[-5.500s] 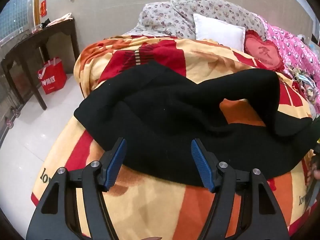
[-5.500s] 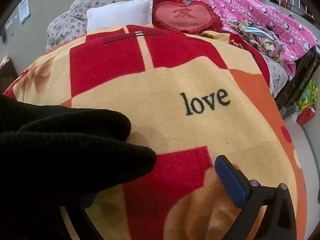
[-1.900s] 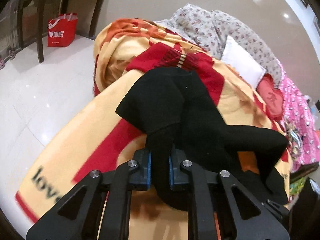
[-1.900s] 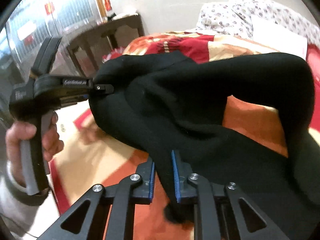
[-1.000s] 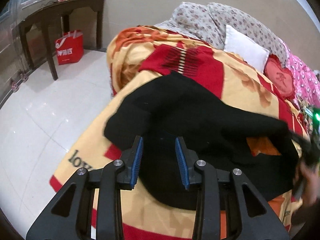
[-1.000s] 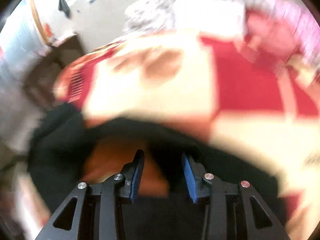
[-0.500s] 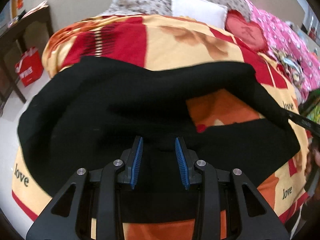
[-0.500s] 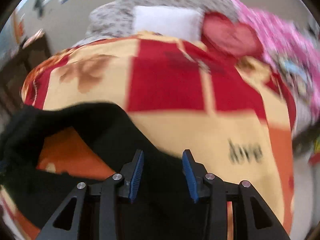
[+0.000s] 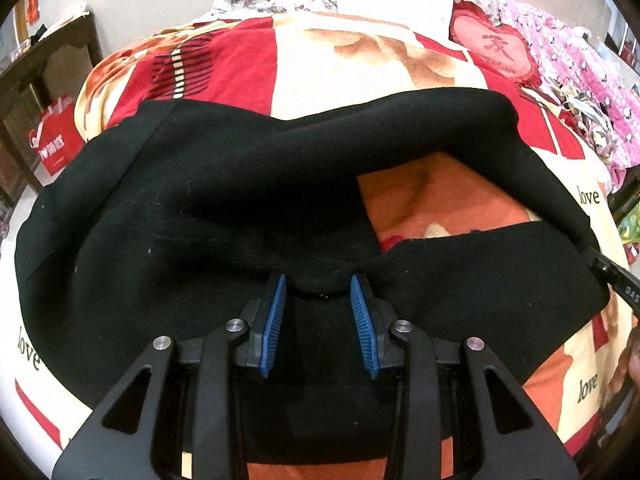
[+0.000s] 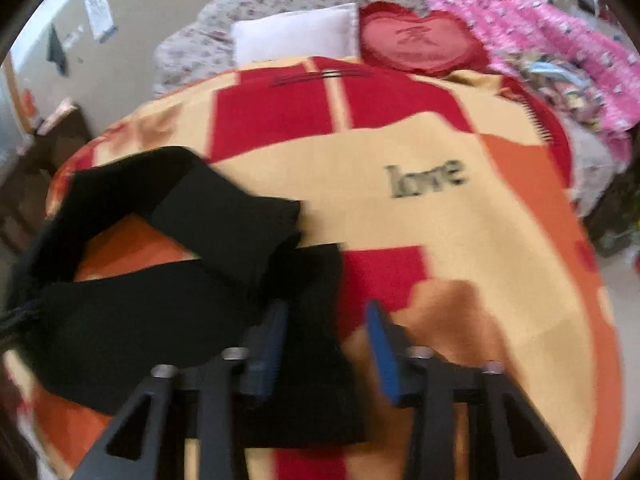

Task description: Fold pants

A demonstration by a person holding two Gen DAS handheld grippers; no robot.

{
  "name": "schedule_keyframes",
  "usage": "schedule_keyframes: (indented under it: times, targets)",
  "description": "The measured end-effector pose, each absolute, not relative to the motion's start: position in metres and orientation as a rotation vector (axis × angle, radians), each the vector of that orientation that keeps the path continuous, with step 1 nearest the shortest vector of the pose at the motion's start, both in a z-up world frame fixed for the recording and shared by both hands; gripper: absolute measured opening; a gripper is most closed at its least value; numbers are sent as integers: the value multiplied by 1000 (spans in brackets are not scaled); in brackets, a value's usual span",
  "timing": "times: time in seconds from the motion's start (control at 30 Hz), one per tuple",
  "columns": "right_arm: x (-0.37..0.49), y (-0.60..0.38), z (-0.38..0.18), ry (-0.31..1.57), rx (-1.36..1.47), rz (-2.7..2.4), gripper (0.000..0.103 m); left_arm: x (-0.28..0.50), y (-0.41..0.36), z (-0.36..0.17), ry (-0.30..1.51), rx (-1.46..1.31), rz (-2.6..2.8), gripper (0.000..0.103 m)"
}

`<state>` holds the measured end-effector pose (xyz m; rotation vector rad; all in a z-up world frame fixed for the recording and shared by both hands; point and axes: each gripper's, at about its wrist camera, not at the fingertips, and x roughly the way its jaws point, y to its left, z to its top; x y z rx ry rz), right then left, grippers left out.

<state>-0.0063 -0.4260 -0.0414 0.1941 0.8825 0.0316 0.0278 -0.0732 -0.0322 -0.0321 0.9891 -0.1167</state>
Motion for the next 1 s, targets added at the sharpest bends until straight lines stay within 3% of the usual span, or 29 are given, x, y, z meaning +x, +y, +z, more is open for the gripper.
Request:
schedule_keyframes:
  times: [0.2, 0.27, 0.4, 0.53, 0.63, 0.73, 1.0]
  targets:
    - [-45, -435, -11, 845, 159, -4, 6, 15, -61, -22, 961, -95, -131, 34]
    - [-56, -444, -14, 867, 152, -53, 2, 14, -60, -27, 958, -111, -127, 40]
    - [-52, -455, -41, 954, 207, -39, 2, 12, -63, -32, 956, -92, -139, 44]
    - [-45, -443, -18, 890, 221, -23, 2, 9, -44, -19, 948, -104, -132, 44]
    - [-33, -415, 2, 837, 198, 87, 9, 6, -17, -5, 901, -122, -77, 44]
    - [-12, -371, 20, 807, 177, 251, 38, 3, 22, 3, 868, -150, 22, 44]
    - [83, -233, 34, 803, 149, 619, 41, 26, 100, -21, 941, -192, 248, 45]
